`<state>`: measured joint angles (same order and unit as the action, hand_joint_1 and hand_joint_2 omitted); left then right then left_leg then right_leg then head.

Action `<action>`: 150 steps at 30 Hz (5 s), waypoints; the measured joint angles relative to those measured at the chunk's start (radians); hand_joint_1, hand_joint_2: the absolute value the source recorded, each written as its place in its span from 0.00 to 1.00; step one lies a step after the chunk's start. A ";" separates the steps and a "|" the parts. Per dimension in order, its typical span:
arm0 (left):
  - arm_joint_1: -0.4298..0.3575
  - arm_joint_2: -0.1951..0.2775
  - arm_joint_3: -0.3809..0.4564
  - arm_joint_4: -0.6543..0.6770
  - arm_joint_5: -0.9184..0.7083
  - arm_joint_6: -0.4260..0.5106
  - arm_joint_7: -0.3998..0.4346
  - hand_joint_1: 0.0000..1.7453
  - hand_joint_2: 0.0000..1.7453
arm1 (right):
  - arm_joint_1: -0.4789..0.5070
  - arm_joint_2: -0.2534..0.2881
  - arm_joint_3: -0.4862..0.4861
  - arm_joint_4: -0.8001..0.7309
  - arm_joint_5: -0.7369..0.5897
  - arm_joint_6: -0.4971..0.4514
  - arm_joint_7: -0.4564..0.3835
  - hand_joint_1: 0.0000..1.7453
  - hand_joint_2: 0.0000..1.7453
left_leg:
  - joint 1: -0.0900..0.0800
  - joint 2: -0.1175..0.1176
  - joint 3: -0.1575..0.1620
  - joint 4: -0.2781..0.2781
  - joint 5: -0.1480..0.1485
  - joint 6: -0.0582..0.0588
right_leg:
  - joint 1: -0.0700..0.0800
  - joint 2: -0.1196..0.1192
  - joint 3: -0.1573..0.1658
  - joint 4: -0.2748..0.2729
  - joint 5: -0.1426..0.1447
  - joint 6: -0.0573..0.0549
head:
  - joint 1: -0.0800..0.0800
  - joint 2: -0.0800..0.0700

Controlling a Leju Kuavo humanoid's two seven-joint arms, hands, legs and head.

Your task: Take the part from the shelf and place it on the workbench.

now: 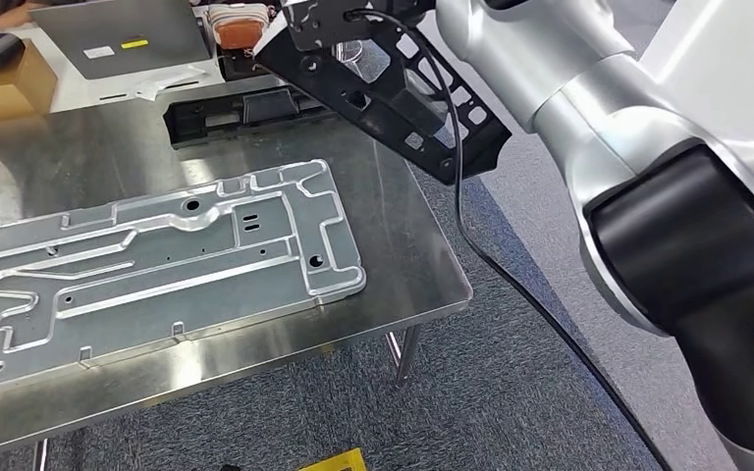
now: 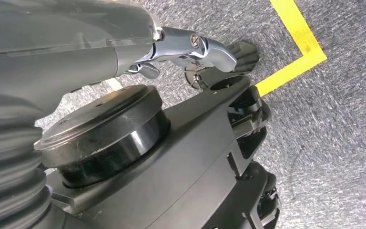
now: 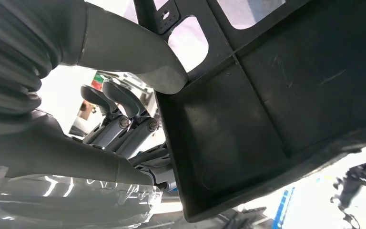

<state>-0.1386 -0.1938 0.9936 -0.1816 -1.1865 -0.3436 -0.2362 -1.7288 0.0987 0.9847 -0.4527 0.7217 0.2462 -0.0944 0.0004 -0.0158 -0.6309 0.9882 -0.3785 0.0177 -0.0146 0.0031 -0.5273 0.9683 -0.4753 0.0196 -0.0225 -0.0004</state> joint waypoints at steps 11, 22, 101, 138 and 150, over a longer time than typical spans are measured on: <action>-0.016 -0.006 -0.014 0.000 -0.001 0.009 0.013 0.00 1.00 | 0.009 0.044 0.003 0.029 0.016 -0.034 -0.024 1.00 1.00 | 0.000 0.000 0.001 0.000 0.000 -0.001 | 0.000 0.000 0.000 0.002 0.000 -0.001 | 0.000 0.000; -0.040 -0.019 -0.020 0.000 -0.007 0.025 0.044 0.00 1.00 | 0.168 0.036 0.003 0.040 0.072 -0.354 -0.123 1.00 1.00 | 0.001 0.000 0.003 0.000 0.000 -0.001 | 0.001 0.000 0.002 0.002 -0.001 -0.001 | 0.000 0.000; -0.094 -0.030 0.017 0.000 0.093 0.019 0.127 0.00 1.00 | 0.266 0.235 -0.241 0.129 0.060 -0.138 0.138 1.00 1.00 | 0.001 0.003 0.002 0.000 0.000 -0.003 | 0.001 0.002 -0.002 0.008 -0.003 -0.003 | 0.000 0.000; -0.082 0.033 0.003 0.000 0.069 -0.011 0.108 0.00 1.00 | 0.390 0.169 -0.299 0.165 0.147 -0.136 0.040 1.00 1.00 | 0.001 0.003 0.003 0.001 0.000 -0.003 | 0.001 0.002 -0.002 0.008 -0.002 -0.003 | 0.000 0.000; -0.071 0.021 0.004 0.000 0.087 -0.007 0.121 0.00 1.00 | 0.405 0.152 -0.305 0.165 0.160 -0.134 0.032 0.50 0.50 | 0.001 0.003 0.003 0.001 0.000 -0.003 | 0.001 0.002 -0.002 0.008 -0.003 -0.003 | 0.000 0.000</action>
<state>-0.2095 -0.1732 0.9973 -0.1816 -1.0990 -0.3511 -0.1149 -1.3237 0.2510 0.6797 -0.2873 0.8815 0.1125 -0.0627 0.0012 -0.0130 -0.6278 0.9887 -0.3782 0.0145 -0.0135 0.0054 -0.5294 0.9762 -0.4778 0.0165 -0.0225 -0.0004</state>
